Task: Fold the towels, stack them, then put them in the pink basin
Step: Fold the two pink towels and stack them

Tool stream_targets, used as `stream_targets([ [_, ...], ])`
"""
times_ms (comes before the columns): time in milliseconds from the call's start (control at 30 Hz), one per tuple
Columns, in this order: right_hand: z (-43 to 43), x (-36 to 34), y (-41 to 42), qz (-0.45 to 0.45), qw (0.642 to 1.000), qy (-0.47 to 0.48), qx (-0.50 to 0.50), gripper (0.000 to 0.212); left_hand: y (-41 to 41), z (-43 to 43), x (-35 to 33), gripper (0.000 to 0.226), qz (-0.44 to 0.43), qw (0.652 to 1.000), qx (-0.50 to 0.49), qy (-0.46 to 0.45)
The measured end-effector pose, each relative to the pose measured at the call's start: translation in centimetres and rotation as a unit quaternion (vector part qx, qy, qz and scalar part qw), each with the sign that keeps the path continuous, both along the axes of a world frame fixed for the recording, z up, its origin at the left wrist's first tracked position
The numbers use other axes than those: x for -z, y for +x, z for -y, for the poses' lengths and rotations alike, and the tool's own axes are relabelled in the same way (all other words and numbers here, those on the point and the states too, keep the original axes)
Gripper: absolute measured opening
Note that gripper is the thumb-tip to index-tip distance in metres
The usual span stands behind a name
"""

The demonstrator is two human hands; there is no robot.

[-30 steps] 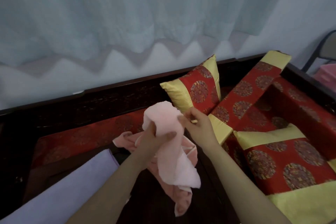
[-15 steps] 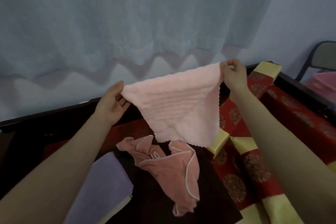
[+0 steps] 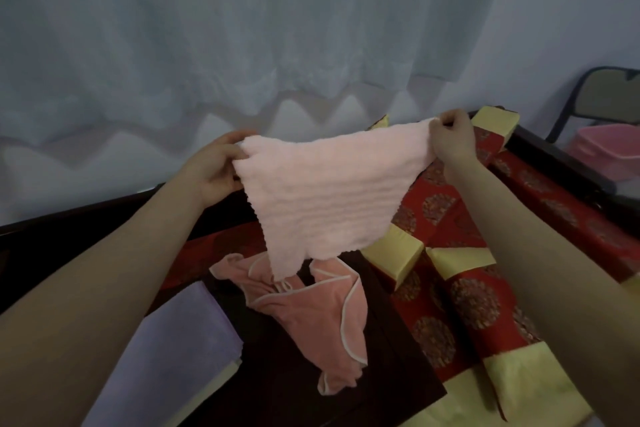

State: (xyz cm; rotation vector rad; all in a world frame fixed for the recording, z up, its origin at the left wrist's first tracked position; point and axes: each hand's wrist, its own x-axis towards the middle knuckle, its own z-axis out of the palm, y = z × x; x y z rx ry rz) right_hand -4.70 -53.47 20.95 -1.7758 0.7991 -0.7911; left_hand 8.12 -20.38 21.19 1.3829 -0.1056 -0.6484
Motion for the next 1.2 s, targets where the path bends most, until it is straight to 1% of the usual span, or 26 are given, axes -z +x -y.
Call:
stream_targets([
  [33, 0.0, 0.0, -0.2, 0.004, 1.0, -0.001, -0.006, 0.013, -0.2, 0.4, 0.0, 0.051, 0.014, 1.0, -0.008, 0.003],
  [100, 0.3, 0.3, -0.6, 0.01, 1.0, -0.014, -0.025, 0.029, -0.3, 0.7, 0.3, 0.045, 0.028, 0.999, -0.039, -0.009],
  [133, 0.6, 0.4, -0.8, 0.004, 0.999, -0.022, -0.032, 0.033, -0.1, 0.6, 0.6, 0.042, 0.028, 0.998, -0.055, -0.022],
  [200, 1.1, 0.9, -1.0, -0.019, 0.998, -0.04, -0.042, 0.029, 0.0, 0.3, 1.0, 0.034, 0.032, 0.996, -0.079, -0.041],
  [267, 1.4, 1.4, -1.2, -0.047, 0.995, -0.072, -0.05, 0.026, 0.3, 0.1, 1.3, 0.028, 0.063, 0.992, -0.099, -0.048],
  [367, 1.4, 1.9, -1.4, -0.048, 0.991, -0.11, -0.055, 0.021, 0.9, -0.2, 1.5, 0.03, 0.104, 0.987, -0.114, -0.05],
  [400, 1.3, 1.9, -1.4, -0.04, 0.993, -0.096, -0.058, 0.019, 1.1, -0.3, 1.5, 0.033, 0.11, 0.987, -0.112, -0.045],
  [433, 1.2, 1.9, -1.3, -0.025, 0.996, -0.059, -0.062, 0.016, 1.3, -0.4, 1.5, 0.035, 0.115, 0.987, -0.11, -0.035],
  [500, 0.9, 1.7, -1.2, 0.008, 0.996, 0.047, -0.078, 0.01, 1.7, -0.4, 1.5, 0.038, 0.119, 0.987, -0.108, -0.016],
  [567, 0.5, 1.7, -1.2, 0.016, 0.988, 0.121, -0.098, 0.013, 2.0, -0.4, 1.5, 0.039, 0.119, 0.987, -0.107, -0.01],
  [600, 0.3, 1.9, -1.1, 0.003, 0.984, 0.14, -0.107, 0.013, 2.1, -0.4, 1.5, 0.039, 0.122, 0.987, -0.106, -0.007],
  [667, 0.0, 2.4, -1.0, -0.055, 0.98, 0.152, -0.114, 0.011, 2.1, -0.3, 1.5, 0.038, 0.131, 0.986, -0.1, -0.002],
  [733, 0.0, 3.0, -0.7, -0.119, 0.972, 0.158, -0.123, 0.02, 2.3, -0.3, 1.7, 0.036, 0.147, 0.984, -0.096, 0.014],
  [767, 0.0, 3.2, -0.7, -0.146, 0.968, 0.155, -0.13, 0.023, 2.4, -0.4, 1.9, 0.034, 0.165, 0.981, -0.098, 0.037],
  [800, -0.1, 3.3, -0.7, -0.167, 0.967, 0.138, -0.136, 0.025, 2.5, -0.4, 2.2, 0.031, 0.193, 0.973, -0.103, 0.072],
  [833, 0.0, 3.5, -0.7, -0.191, 0.967, 0.092, -0.139, 0.028, 2.6, -0.5, 2.4, 0.029, 0.231, 0.961, -0.106, 0.112],
  [900, -0.1, 3.5, -0.9, -0.239, 0.959, -0.07, -0.133, 0.028, 2.6, -0.6, 2.4, 0.029, 0.327, 0.921, -0.098, 0.186],
  [933, -0.2, 3.5, -1.1, -0.241, 0.951, -0.147, -0.124, 0.025, 2.5, -0.6, 2.4, 0.029, 0.369, 0.9, -0.092, 0.215],
  [967, -0.3, 3.5, -1.2, -0.225, 0.947, -0.2, -0.112, 0.02, 2.6, -0.5, 2.3, 0.028, 0.4, 0.883, -0.087, 0.232],
  [1033, -0.1, 3.6, -1.3, -0.177, 0.945, -0.263, -0.077, 0.014, 2.5, -0.5, 2.2, 0.026, 0.436, 0.86, -0.079, 0.254],
  [1133, 0.6, 3.4, -1.5, -0.131, 0.944, -0.301, -0.03, 0.012, 2.6, -0.8, 2.1, 0.023, 0.476, 0.831, -0.069, 0.28],
  [1200, 0.9, 3.2, -1.8, -0.112, 0.935, -0.336, -0.016, 0.014, 2.8, -1.0, 1.9, 0.023, 0.496, 0.814, -0.069, 0.294],
])
